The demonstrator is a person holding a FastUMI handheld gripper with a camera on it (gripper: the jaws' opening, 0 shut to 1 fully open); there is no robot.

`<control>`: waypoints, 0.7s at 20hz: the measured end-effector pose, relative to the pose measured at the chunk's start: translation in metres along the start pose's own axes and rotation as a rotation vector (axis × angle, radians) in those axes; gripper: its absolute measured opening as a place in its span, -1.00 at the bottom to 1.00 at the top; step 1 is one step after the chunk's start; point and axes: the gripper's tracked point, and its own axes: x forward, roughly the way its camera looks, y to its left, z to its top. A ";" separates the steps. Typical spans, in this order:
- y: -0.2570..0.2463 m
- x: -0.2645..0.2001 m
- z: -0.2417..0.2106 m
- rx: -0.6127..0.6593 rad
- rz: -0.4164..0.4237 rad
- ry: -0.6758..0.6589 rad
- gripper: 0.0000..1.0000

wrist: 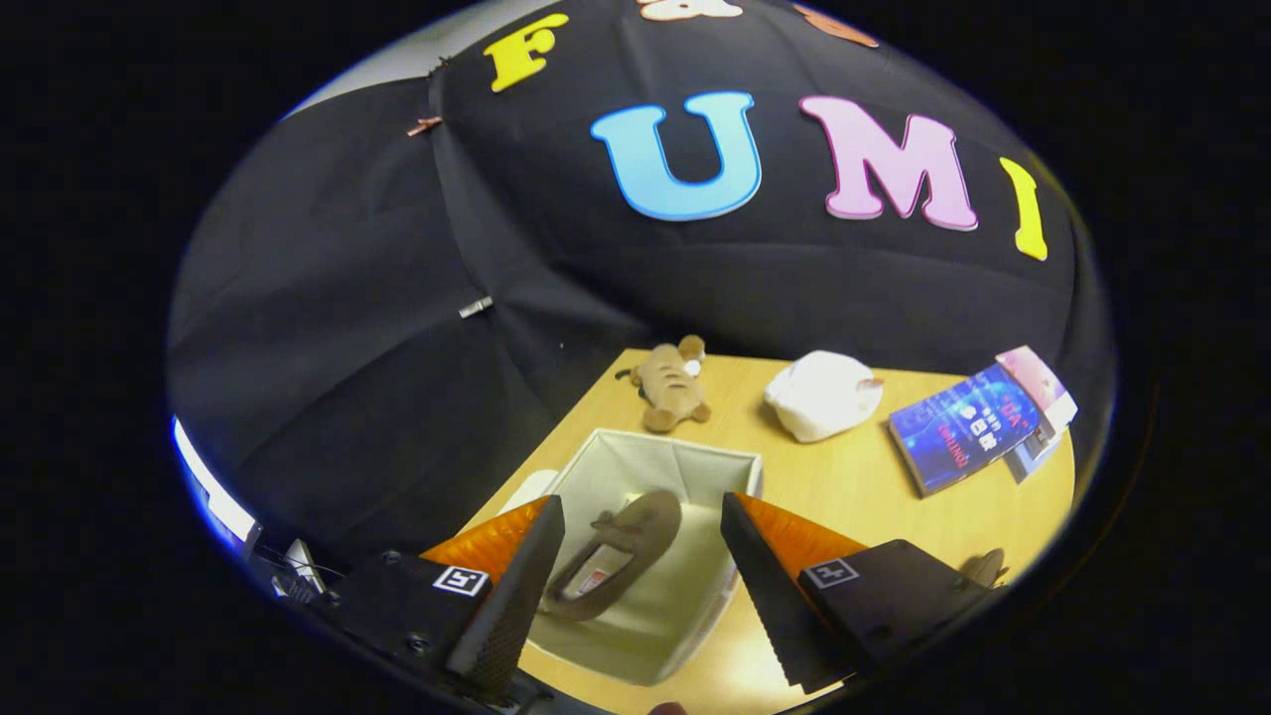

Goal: Open the storage box then place both shoes into the box .Put the left shoe in first, then the right shoe, with the right side of both shoes facing outward in a uniform manner.

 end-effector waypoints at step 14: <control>-0.255 -0.166 -0.107 -0.087 -0.377 0.108 0.93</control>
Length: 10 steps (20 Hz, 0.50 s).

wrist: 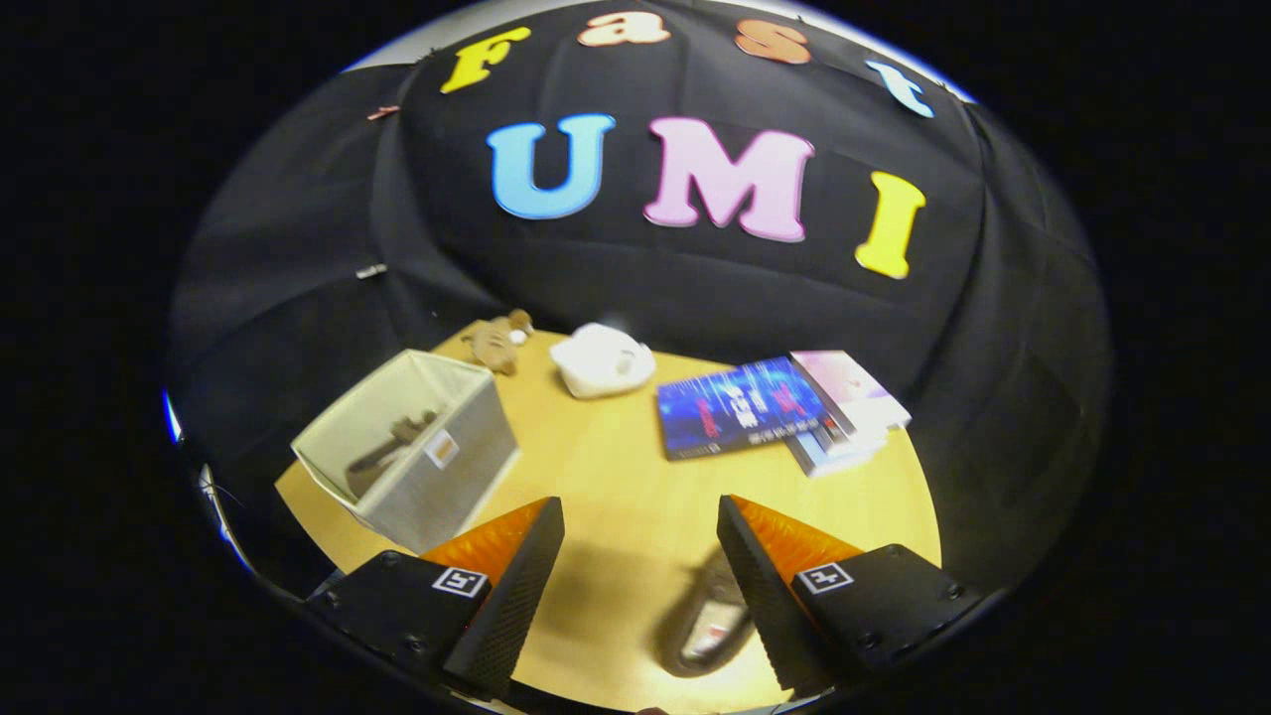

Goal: Open the storage box then place both shoes into the box .Put the left shoe in first, then the right shoe, with the right side of both shoes facing outward in a uniform manner.

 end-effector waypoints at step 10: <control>-0.097 0.066 -0.162 0.060 -0.141 0.320 0.83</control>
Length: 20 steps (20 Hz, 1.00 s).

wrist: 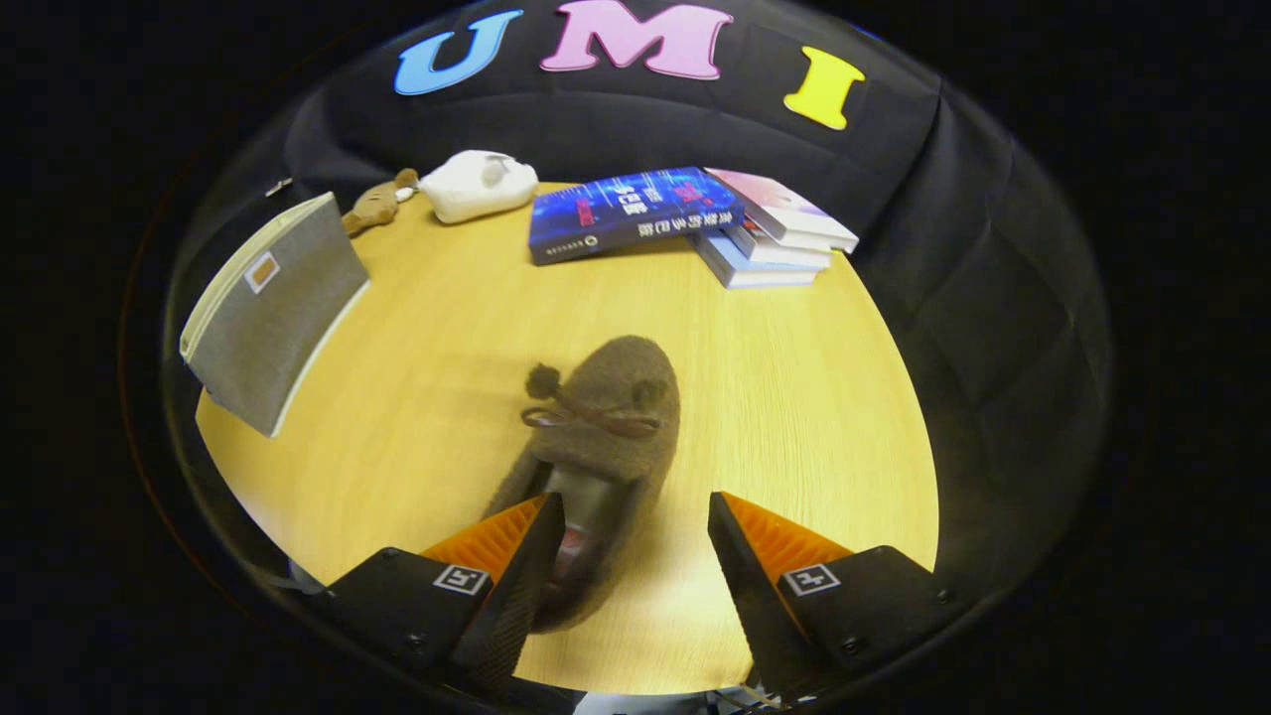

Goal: Open the storage box then place both shoes into the box .Put the left shoe in first, then the right shoe, with the right side of both shoes facing outward in a uniform manner.

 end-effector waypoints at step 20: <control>0.077 -0.073 0.113 0.099 0.095 -0.173 -0.86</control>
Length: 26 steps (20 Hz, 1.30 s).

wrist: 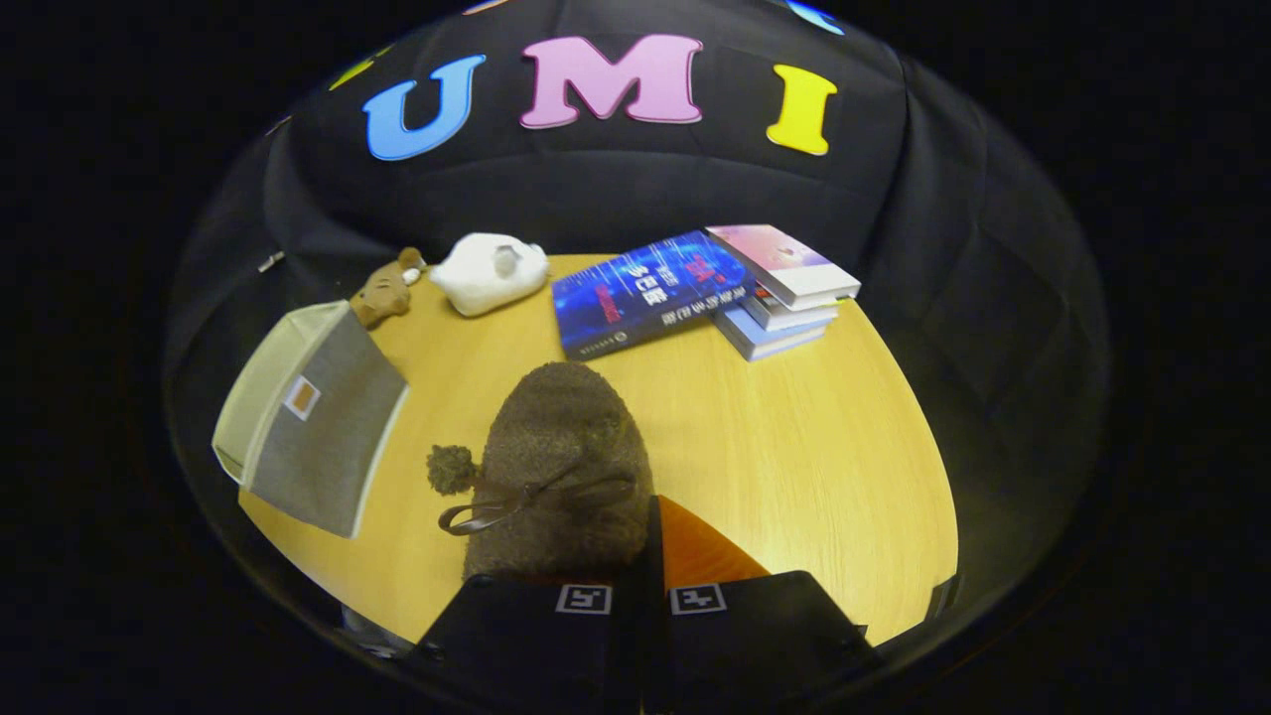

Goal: Open the storage box then place both shoes into the box .Put the left shoe in first, then the right shoe, with the right side of both shoes facing outward in a uniform manner.

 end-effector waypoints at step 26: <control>0.336 0.073 0.051 -0.037 0.005 0.131 -0.86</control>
